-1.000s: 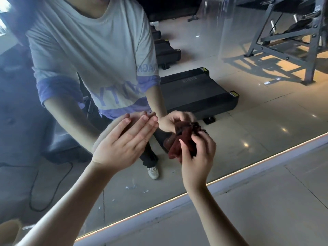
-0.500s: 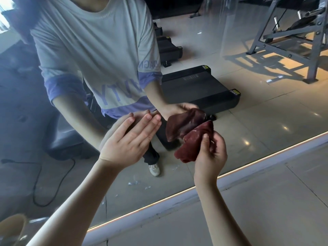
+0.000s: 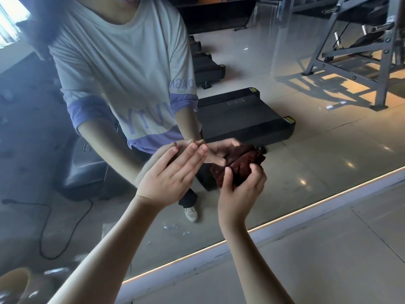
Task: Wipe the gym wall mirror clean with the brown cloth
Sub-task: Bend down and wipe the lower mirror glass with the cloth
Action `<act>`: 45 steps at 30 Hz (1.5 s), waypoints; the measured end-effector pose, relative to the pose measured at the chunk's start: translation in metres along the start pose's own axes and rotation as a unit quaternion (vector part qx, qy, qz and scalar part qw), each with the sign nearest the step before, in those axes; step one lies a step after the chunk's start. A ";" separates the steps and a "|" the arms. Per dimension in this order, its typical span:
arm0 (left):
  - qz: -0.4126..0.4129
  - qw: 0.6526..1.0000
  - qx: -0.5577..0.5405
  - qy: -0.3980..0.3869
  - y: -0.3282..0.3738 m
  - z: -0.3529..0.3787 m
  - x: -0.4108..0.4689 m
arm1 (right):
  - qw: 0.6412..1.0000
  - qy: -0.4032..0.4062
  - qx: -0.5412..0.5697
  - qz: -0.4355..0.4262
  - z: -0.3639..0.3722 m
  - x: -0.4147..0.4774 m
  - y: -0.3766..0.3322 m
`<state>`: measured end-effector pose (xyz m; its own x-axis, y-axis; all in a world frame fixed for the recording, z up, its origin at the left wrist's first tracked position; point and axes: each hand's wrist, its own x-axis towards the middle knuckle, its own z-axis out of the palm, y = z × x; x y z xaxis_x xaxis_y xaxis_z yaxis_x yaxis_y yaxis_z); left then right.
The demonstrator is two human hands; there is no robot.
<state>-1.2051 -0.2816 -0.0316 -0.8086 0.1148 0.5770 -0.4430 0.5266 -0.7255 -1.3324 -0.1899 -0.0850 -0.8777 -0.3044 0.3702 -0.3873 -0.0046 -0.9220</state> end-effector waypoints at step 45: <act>-0.065 0.990 -0.122 -0.034 -0.020 -0.003 0.021 | 0.989 0.086 0.095 0.068 -0.013 0.054 -0.002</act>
<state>-1.2119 -0.2869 -0.0040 -0.7786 -0.0210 0.6272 -0.4461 0.7215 -0.5296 -1.3829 -0.1942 -0.0618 -0.9593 -0.1477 0.2406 -0.2172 -0.1585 -0.9632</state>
